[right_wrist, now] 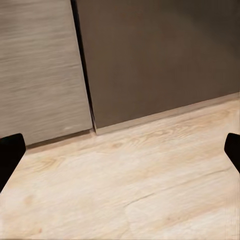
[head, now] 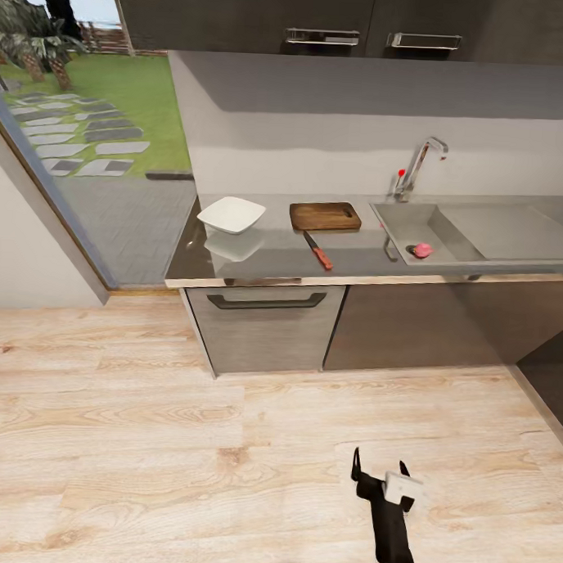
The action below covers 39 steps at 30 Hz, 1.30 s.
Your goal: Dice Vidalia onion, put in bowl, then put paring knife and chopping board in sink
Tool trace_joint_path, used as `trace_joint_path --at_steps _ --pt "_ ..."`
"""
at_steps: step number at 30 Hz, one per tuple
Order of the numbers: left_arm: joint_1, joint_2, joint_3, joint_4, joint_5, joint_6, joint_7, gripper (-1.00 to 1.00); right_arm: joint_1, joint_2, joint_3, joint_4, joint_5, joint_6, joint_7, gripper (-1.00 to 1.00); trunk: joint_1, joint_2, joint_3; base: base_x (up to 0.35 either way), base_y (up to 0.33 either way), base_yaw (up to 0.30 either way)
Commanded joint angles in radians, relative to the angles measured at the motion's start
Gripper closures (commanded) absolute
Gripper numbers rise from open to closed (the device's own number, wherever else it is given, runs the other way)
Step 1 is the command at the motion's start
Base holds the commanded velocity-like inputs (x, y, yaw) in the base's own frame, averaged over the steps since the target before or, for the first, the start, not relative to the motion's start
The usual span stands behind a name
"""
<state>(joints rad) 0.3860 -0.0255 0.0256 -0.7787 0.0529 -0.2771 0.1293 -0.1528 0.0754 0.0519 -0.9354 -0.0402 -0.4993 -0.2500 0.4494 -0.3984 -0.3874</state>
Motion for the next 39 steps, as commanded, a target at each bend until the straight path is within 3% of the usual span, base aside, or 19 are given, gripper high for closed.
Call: trace_joint_path --at_steps 1,4,6,7,11,13,18,21,26,29,39 --pt "0.001 -0.001 0.001 -0.002 0.005 -0.002 0.000 -1.00 -0.001 -0.009 0.003 -0.057 -0.005 0.065 -0.006 -1.00 0.001 -0.002 -0.001 0.000 0.000 0.000" --pt "0.001 -0.001 0.001 -0.002 0.005 -0.002 -0.001 -1.00 -0.001 -0.030 0.005 -0.218 -0.005 0.170 -0.010 -1.00 0.001 -0.002 -0.001 0.000 0.000 0.000" --pt "0.001 -0.001 0.001 -0.002 0.005 -0.002 -0.001 -1.00 -0.001 -0.032 0.006 -0.277 -0.005 0.182 -0.015 -1.00 0.001 -0.002 -0.001 0.000 0.000 0.000" --pt "0.001 -0.001 0.001 -0.002 0.005 -0.002 -0.001 -1.00 -0.001 -0.034 0.007 -0.341 -0.004 0.173 -0.034 -1.00 0.001 -0.002 -0.001 0.000 0.000 0.000" --pt "0.001 0.000 0.001 -0.002 0.005 -0.002 -0.001 -1.00 0.016 -0.034 0.009 -0.414 0.023 0.081 -0.094 -1.00 0.001 -0.002 -0.001 0.000 0.000 0.000" --pt "0.001 0.000 0.001 -0.002 0.005 -0.002 0.000 -1.00 0.064 -0.034 0.009 -0.470 0.055 0.065 -0.101 -1.00 0.001 -0.002 -0.001 0.000 0.000 0.000" --pt "0.001 0.000 0.000 -0.002 0.005 -0.002 -0.001 -1.00 0.182 -0.034 0.011 -0.592 0.072 0.058 -0.104 -1.00 0.001 -0.002 -0.001 0.000 0.000 0.000" --pt "0.001 -0.001 0.001 -0.002 0.006 -0.002 -0.001 -1.00 0.233 -0.033 0.012 -0.620 0.079 0.041 -0.104 -1.00 0.001 -0.002 -0.001 0.000 0.000 0.000" --pt "0.001 0.001 0.001 -0.002 0.006 -0.002 -0.001 -1.00 0.341 -0.032 0.012 -0.636 0.084 -0.098 -0.104 -1.00 0.001 -0.002 -0.001 0.000 0.000 0.000" --pt "0.001 0.000 0.001 -0.001 0.006 -0.002 -0.001 -1.00 0.414 -0.031 0.014 -0.639 0.109 -0.164 -0.104 -1.00 0.001 -0.002 -0.001 0.000 0.000 0.000" --pt "0.001 0.001 0.001 0.000 0.007 -0.002 -0.001 -1.00 0.450 -0.029 0.015 -0.598 0.128 -0.274 -0.104 -1.00 0.001 -0.002 -0.001 0.000 0.000 0.000"
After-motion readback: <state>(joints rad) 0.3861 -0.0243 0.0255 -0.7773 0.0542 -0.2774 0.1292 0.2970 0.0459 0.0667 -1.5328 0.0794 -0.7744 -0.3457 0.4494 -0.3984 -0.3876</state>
